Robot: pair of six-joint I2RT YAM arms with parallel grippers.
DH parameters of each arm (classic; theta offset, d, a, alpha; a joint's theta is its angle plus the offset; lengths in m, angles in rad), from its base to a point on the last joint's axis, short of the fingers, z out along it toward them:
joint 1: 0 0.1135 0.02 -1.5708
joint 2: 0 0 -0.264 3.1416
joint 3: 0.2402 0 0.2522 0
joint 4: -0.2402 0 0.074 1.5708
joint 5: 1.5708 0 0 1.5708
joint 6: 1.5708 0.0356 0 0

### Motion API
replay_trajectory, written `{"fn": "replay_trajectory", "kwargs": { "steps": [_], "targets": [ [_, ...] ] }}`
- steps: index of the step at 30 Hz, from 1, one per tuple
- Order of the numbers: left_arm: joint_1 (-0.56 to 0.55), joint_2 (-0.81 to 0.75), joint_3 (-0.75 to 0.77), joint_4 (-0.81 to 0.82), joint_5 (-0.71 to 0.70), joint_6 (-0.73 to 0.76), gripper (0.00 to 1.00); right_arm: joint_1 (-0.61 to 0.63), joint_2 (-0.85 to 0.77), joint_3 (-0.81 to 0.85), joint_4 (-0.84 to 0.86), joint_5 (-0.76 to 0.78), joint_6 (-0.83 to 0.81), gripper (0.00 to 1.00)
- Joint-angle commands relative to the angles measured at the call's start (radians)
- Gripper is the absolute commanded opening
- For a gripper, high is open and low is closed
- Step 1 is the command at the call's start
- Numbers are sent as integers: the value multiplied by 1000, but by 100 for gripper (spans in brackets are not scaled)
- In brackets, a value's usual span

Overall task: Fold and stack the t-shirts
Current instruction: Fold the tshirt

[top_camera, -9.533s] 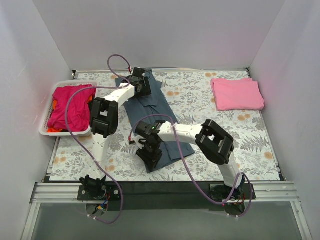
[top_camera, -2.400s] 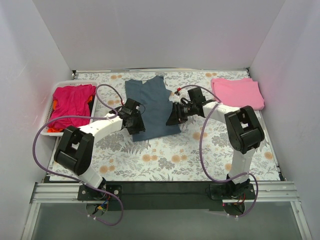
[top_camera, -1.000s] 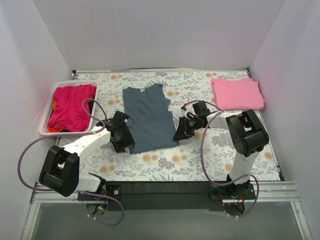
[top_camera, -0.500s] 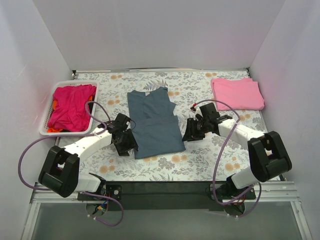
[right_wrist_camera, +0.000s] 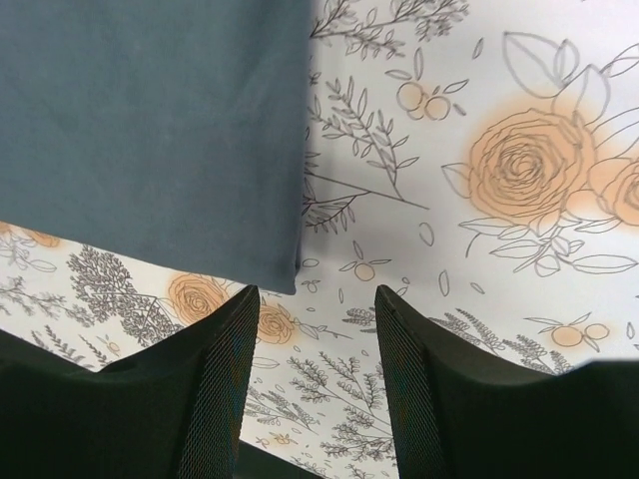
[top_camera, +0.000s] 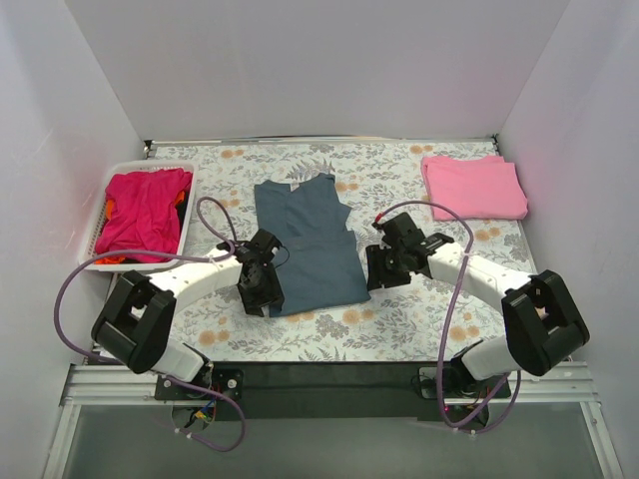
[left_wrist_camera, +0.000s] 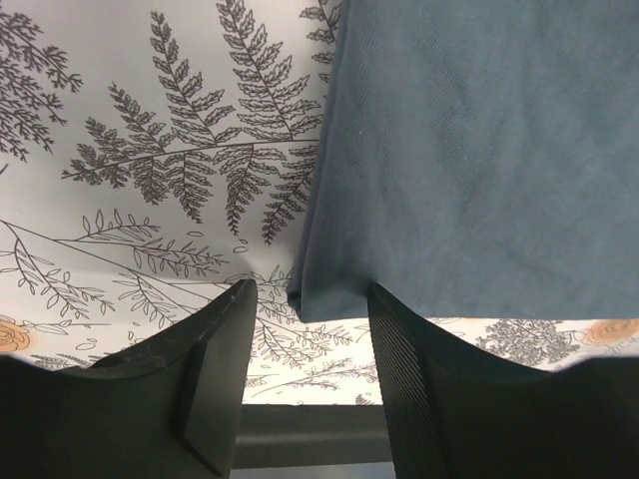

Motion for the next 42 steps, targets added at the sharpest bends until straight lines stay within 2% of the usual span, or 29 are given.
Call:
{"fn": "replay_trajectory", "kwargs": {
  "steps": [1,10,22,24,27,28,30,31,32,37,42],
  "targets": [
    [-24,25,39,-16,-63,-16,45,45,17,24,-31,102,26,49],
    [-37,71,39,-14,-81,-10,34,133,120,86,-53,103,40,49],
    [-40,105,33,9,-55,21,3,187,227,117,-116,149,69,46],
    [-42,96,27,12,-55,21,1,190,261,106,-145,148,70,43],
    [-42,92,22,9,-55,22,0,190,286,95,-152,131,67,31],
    [-40,90,20,4,-60,24,0,190,287,95,-155,128,66,24],
    [-40,84,19,4,-63,22,0,192,283,95,-159,126,61,17],
    [-40,79,19,3,-61,24,0,192,277,95,-165,129,57,7],
    [-40,73,20,3,-61,28,0,193,274,97,-169,140,58,2],
    [-42,47,39,-31,-17,70,0,190,209,95,-232,194,14,1],
    [-45,-106,-2,-76,120,110,0,198,96,8,-335,64,-19,1]
  ]
}}
